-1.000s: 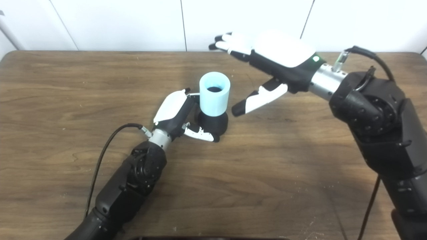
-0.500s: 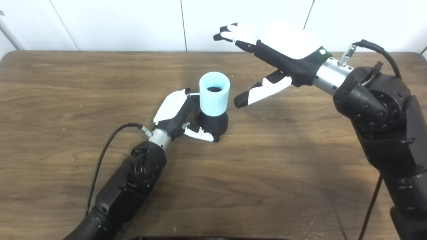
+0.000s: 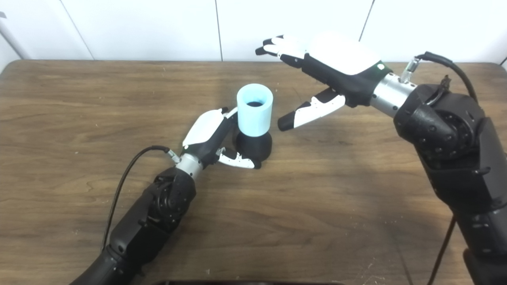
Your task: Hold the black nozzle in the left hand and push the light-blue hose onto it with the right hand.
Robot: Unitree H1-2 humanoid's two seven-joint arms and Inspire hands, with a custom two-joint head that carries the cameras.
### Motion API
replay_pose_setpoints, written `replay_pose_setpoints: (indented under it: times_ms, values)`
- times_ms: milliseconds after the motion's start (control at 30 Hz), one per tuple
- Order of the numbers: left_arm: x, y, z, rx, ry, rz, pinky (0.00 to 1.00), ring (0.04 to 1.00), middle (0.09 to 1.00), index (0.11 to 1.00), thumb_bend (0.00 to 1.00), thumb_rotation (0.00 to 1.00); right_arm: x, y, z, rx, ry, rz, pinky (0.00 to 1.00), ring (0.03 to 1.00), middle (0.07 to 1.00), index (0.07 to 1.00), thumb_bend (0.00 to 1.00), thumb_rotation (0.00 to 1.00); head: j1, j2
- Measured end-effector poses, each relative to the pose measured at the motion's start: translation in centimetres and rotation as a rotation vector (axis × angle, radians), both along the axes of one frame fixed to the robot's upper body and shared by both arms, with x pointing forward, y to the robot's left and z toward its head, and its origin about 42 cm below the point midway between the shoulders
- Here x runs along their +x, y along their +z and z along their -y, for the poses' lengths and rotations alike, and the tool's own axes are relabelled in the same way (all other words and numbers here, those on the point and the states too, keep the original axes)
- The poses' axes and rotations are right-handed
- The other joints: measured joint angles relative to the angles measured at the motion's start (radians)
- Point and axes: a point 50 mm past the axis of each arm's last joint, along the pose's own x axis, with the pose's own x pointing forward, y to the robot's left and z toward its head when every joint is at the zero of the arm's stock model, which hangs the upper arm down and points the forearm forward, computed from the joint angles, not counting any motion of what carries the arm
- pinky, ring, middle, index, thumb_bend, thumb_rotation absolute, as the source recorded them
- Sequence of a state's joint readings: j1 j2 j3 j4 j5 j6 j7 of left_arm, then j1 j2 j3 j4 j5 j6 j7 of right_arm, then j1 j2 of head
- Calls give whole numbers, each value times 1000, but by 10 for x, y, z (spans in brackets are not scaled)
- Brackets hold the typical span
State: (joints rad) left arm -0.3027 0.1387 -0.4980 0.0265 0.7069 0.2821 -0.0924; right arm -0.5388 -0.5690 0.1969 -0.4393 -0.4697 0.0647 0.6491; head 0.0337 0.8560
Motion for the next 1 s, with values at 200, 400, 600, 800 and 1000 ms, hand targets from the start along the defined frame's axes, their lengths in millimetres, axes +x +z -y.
replay_pose_setpoints:
  times_ms: [200,400,600,800,1000]
  values:
    - [1,0,-1,10,-5,4,1000,988,980,982,1000,173,0,0,0,-2,1,-4,868,970,962,934,683,973,5,0]
    - [1,1,-3,14,-5,5,1000,1000,1000,1000,1000,192,0,-1,0,-2,1,-6,866,969,962,934,684,976,6,2]
    - [-1,2,-7,3,-7,-2,1000,1000,1000,1000,1000,206,0,-2,0,-2,1,-10,868,969,962,934,686,978,11,0]
    - [-5,4,-14,-9,-26,-27,1000,1000,1000,1000,1000,234,1,-4,1,-4,-3,-20,866,969,962,935,689,980,8,0]
    - [-7,4,-20,-31,-31,-44,1000,1000,1000,1000,1000,240,3,-7,2,-6,-5,-27,864,968,962,935,696,985,14,-2]
